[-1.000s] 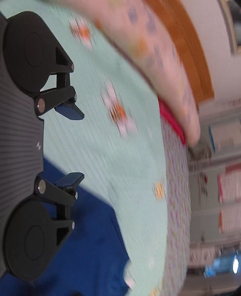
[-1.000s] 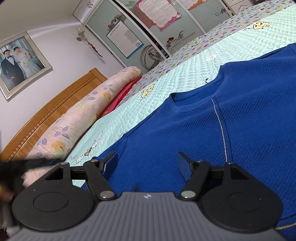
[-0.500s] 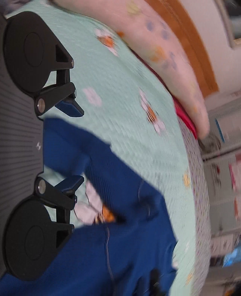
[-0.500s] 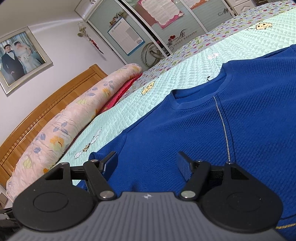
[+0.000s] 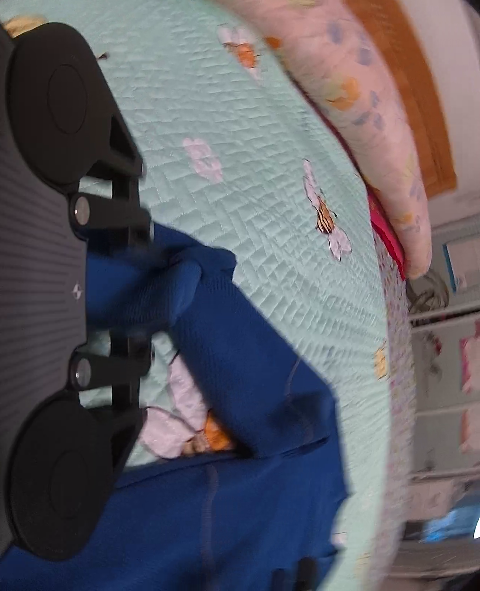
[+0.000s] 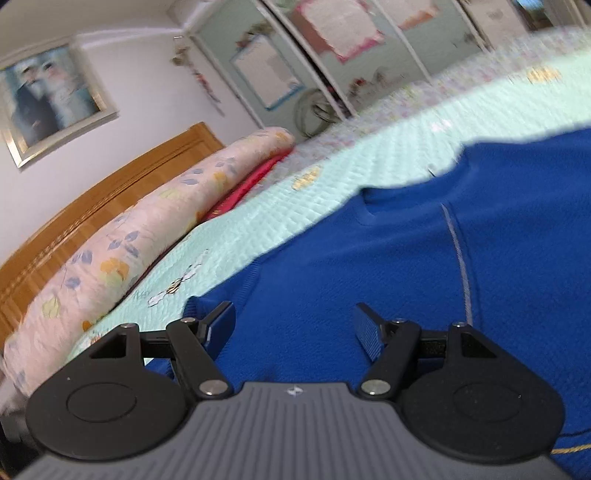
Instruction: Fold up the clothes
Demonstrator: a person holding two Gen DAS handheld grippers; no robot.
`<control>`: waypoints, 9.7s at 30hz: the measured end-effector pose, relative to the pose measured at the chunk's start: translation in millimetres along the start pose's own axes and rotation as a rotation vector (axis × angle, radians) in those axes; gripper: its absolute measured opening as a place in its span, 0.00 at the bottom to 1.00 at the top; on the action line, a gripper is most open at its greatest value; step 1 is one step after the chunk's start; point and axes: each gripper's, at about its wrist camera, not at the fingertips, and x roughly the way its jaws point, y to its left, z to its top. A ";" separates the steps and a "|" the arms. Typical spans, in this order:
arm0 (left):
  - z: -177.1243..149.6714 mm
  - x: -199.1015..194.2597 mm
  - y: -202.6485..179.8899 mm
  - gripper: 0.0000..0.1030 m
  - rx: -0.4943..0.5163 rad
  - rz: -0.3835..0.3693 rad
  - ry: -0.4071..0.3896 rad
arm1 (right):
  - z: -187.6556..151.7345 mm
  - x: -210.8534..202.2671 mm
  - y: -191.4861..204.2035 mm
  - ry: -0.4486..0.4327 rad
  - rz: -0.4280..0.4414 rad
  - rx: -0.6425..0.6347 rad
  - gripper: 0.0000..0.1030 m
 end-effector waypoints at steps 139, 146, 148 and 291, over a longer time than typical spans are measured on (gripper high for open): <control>-7.9 57.3 200.5 0.53 -1.182 -0.100 -0.088 | -114.7 133.7 242.3 0.215 0.185 -1.438 0.60; 45.5 74.4 209.5 0.12 -1.017 -0.187 -0.170 | -119.3 144.9 245.6 0.218 0.148 -1.423 0.12; 69.7 73.1 210.6 0.12 -0.957 -0.214 -0.218 | -114.9 148.3 246.3 0.194 0.122 -1.384 0.10; 79.7 70.2 -187.6 0.55 0.369 -0.599 0.009 | 72.1 -6.9 -115.2 0.428 0.034 -0.141 0.08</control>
